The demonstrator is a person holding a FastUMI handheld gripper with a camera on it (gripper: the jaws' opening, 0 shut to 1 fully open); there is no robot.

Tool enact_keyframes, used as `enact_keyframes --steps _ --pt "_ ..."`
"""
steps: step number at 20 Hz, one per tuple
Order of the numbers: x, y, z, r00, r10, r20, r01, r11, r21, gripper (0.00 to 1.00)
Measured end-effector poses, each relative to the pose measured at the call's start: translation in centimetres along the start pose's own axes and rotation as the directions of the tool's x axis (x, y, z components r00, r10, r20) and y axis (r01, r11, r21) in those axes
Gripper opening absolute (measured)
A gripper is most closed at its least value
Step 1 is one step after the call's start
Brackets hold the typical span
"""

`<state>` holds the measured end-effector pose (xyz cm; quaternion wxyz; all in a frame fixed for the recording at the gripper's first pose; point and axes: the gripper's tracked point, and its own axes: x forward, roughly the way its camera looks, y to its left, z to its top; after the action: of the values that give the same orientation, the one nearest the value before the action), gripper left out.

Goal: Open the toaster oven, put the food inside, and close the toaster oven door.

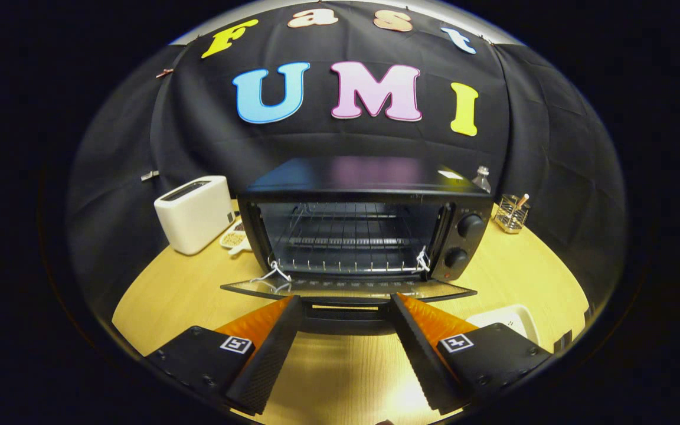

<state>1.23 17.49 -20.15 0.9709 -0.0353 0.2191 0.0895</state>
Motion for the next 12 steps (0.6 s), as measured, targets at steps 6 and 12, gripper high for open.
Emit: enact_keyframes --steps 6,12 --pt "-1.2 -2.4 -3.8 0.994 -0.008 -0.106 0.010 1.000 0.023 0.98" --pt "-5.1 -8.2 -2.0 0.996 -0.011 -0.091 0.008 1.000 -0.026 0.98"
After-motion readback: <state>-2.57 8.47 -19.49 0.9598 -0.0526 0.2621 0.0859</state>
